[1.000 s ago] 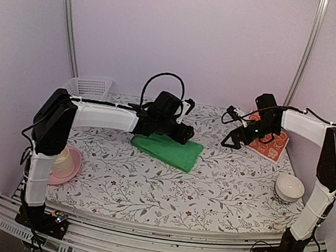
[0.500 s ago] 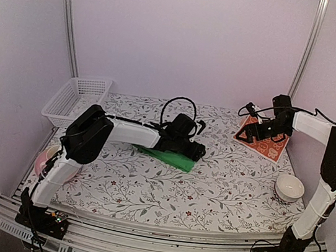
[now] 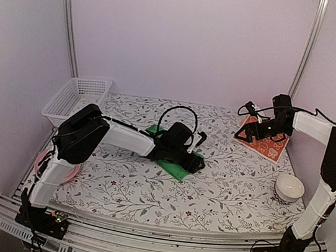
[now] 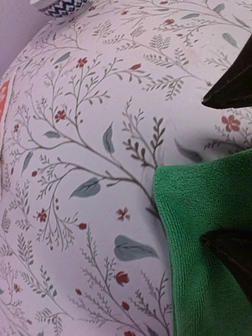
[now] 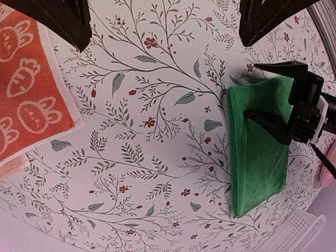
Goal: Roll the towels
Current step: Rotate the towel at the center of the board.
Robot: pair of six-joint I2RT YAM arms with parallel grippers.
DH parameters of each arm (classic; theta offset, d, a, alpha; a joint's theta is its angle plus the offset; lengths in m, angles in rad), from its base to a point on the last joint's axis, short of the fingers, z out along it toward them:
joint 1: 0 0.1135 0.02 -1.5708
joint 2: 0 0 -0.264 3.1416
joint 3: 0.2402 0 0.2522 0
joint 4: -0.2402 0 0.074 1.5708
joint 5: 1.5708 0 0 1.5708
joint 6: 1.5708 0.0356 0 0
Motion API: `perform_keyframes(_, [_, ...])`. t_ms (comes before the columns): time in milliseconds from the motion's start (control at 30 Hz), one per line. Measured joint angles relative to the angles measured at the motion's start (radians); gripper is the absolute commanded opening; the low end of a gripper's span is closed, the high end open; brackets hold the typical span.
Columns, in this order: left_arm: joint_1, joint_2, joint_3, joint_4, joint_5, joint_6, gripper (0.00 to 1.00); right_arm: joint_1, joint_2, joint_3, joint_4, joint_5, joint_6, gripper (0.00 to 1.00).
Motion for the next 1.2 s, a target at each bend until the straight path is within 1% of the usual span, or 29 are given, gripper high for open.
perform_keyframes(100, [-0.035, -0.064, -0.105, 0.026, 0.047, 0.026, 0.82, 0.000, -0.011, -0.007, 0.000, -0.053, -0.014, 0.99])
perform_keyframes(267, [-0.110, -0.190, -0.301, 0.071, 0.103, 0.072, 0.97, 0.012, -0.082, -0.069, 0.001, -0.161, -0.079, 0.99])
perform_keyframes(367, [-0.131, -0.290, -0.437, 0.085, 0.106, 0.086, 0.97, 0.046, -0.133, -0.112, 0.024, -0.193, -0.132, 0.99])
perform_keyframes(533, [-0.143, -0.587, -0.719, 0.114, 0.047, 0.098, 0.97, 0.142, -0.250, -0.249, 0.118, -0.213, -0.265, 0.99])
perform_keyframes(633, [-0.151, -0.745, -0.824, 0.172, -0.004, 0.125, 0.97, 0.194, -0.349, -0.404, 0.217, -0.230, -0.385, 0.99])
perform_keyframes(733, [-0.181, -0.831, -0.904, 0.217, -0.061, 0.171, 0.97, 0.254, -0.452, -0.571, 0.309, -0.237, -0.522, 0.99])
perform_keyframes(800, [-0.217, -0.861, -0.957, 0.226, -0.121, 0.211, 0.97, 0.312, -0.502, -0.668, 0.377, -0.226, -0.615, 0.99])
perform_keyframes(867, [-0.252, -0.875, -1.004, 0.224, -0.193, 0.251, 0.97, 0.372, -0.509, -0.711, 0.416, -0.203, -0.683, 0.99])
perform_keyframes(900, [-0.264, -0.881, -1.025, 0.220, -0.227, 0.272, 0.97, 0.406, -0.496, -0.720, 0.439, -0.181, -0.713, 1.00])
perform_keyframes(1033, [-0.276, -0.906, -1.066, 0.204, -0.321, 0.349, 0.97, 0.478, -0.430, -0.721, 0.514, -0.087, -0.771, 0.97])
perform_keyframes(1200, [-0.277, -0.920, -1.078, 0.200, -0.365, 0.468, 0.97, 0.570, -0.312, -0.710, 0.577, 0.092, -0.789, 0.89])
